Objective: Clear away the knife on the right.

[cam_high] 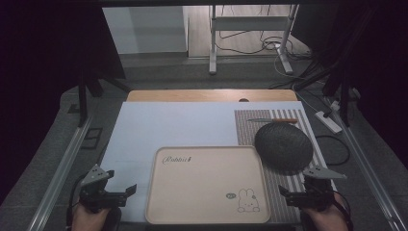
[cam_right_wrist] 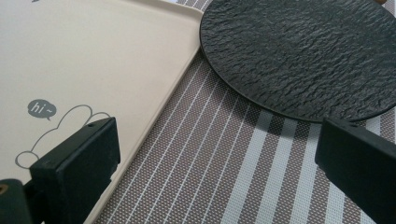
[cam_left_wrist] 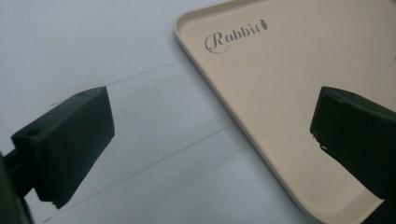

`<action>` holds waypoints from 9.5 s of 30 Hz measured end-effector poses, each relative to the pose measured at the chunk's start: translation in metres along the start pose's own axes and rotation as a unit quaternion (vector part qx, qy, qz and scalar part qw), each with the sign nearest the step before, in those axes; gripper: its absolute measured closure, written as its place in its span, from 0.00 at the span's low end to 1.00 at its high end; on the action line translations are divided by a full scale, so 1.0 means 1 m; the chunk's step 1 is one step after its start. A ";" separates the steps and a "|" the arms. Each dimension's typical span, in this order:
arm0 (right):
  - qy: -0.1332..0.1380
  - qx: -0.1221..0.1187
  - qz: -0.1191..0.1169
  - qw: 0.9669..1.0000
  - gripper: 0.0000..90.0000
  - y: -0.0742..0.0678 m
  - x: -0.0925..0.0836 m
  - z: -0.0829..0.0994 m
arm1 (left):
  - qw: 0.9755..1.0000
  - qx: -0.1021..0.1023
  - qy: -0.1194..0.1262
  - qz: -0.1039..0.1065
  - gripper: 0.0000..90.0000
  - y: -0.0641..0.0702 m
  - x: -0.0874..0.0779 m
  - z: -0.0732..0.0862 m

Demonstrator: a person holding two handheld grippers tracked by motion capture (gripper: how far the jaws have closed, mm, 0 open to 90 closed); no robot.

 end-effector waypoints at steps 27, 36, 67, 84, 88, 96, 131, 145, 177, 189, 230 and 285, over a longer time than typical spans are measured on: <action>-0.033 -0.028 -0.019 0.999 0.00 -0.005 0.007 -0.001 | 1.000 -0.008 -0.009 0.004 0.00 -0.008 -0.002 0.005; -0.032 -0.039 -0.015 0.999 0.00 -0.008 0.007 -0.002 | 1.000 -0.020 0.005 0.022 0.00 -0.011 -0.004 0.006; -0.024 -0.055 -0.032 0.998 0.00 -0.005 0.031 -0.031 | 1.000 -0.002 -0.017 0.015 0.02 -0.007 0.000 0.004; -0.037 -0.060 -0.049 0.996 0.00 -0.004 0.050 -0.044 | 1.000 -0.005 -0.018 0.015 0.02 -0.008 0.001 0.004; -0.039 -0.059 -0.049 0.996 0.00 -0.001 0.054 -0.049 | 1.000 -0.005 -0.018 0.015 0.02 -0.008 0.001 0.004; -0.040 -0.055 -0.052 0.996 0.00 0.005 0.066 -0.060 | 1.000 -0.006 -0.019 0.016 0.02 -0.008 0.001 0.004; -0.042 -0.041 -0.044 0.997 0.00 0.033 0.122 -0.094 | 1.000 -0.008 -0.019 0.019 0.02 -0.009 0.003 0.003; -0.052 -0.022 -0.040 0.998 0.00 0.048 0.152 -0.109 | 1.000 -0.011 -0.016 0.024 0.02 -0.010 0.002 0.003; -0.090 0.033 0.019 0.995 0.00 0.109 0.186 -0.134 | 0.999 -0.021 -0.012 0.031 0.02 -0.013 0.002 0.003; -0.095 0.034 0.037 0.994 0.05 0.122 0.198 -0.149 | 0.999 -0.023 -0.013 0.032 0.02 -0.013 0.002 0.003; -0.153 0.025 0.035 0.987 0.99 0.195 0.206 -0.152 | 0.999 -0.023 -0.018 0.031 0.03 -0.013 0.003 0.003; -0.191 0.018 0.047 0.980 0.02 0.148 0.247 -0.176 | 0.999 -0.022 -0.023 0.035 0.03 -0.013 0.003 0.003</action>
Point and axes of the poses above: each handheld gripper's, and its own axes: x roughly forward along the jaws, z roughly out of its underside, y roughly to its right, the point moved 2 cm from there along x, roughly forward along the jaws, and after that the axes turned 4 degrees about x, right-handed, at the moved point
